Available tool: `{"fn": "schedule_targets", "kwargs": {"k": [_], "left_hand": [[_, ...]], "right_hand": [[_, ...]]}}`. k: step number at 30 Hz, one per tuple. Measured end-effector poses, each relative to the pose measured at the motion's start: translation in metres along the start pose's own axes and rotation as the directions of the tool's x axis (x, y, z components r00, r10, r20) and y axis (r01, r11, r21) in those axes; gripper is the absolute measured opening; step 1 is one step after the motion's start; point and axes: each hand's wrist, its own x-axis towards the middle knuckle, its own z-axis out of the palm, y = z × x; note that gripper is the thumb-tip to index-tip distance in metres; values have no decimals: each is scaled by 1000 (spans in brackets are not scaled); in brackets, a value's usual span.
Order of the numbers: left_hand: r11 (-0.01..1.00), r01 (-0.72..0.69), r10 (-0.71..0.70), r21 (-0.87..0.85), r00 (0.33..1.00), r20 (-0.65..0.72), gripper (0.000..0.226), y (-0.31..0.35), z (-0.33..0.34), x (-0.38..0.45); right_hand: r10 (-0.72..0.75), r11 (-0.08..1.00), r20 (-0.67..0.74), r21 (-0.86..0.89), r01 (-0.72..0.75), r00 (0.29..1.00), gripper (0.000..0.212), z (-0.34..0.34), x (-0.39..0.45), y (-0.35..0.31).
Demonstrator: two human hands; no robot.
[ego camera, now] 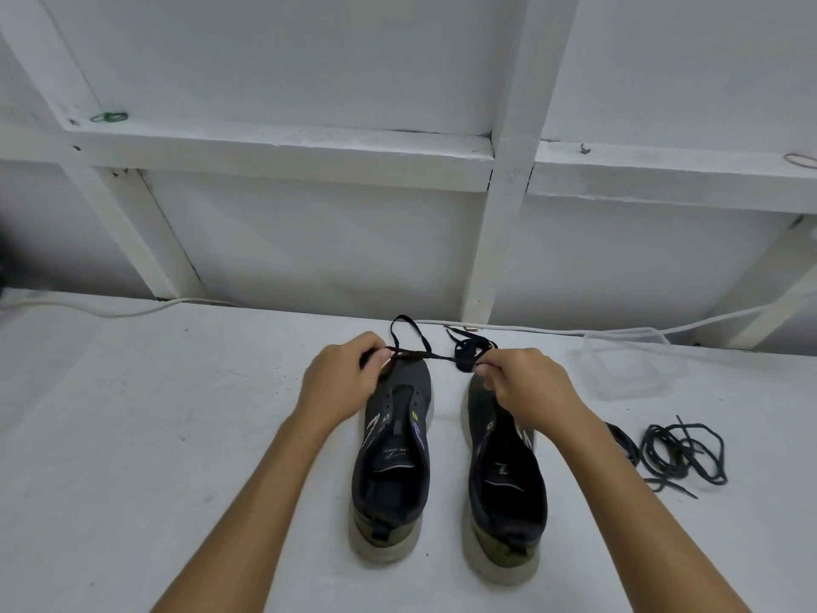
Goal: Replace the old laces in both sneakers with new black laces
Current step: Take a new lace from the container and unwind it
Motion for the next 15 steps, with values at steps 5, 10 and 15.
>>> {"fn": "schedule_targets", "kwargs": {"k": [5,10,15], "left_hand": [[996,82,-83,-42,996,-30,12,-23,-12,-1],[986,148,-154,-77,986,-67,14,-33,-18,-4],[961,220,-234,-170,970,-66,16,-36,-16,-7]], "right_hand": [[53,998,25,-23,-52,998,23,7,1,-3],[160,986,-51,-41,-162,986,26,9,2,-3],[190,982,-12,26,-190,982,19,12,3,-7]]}}
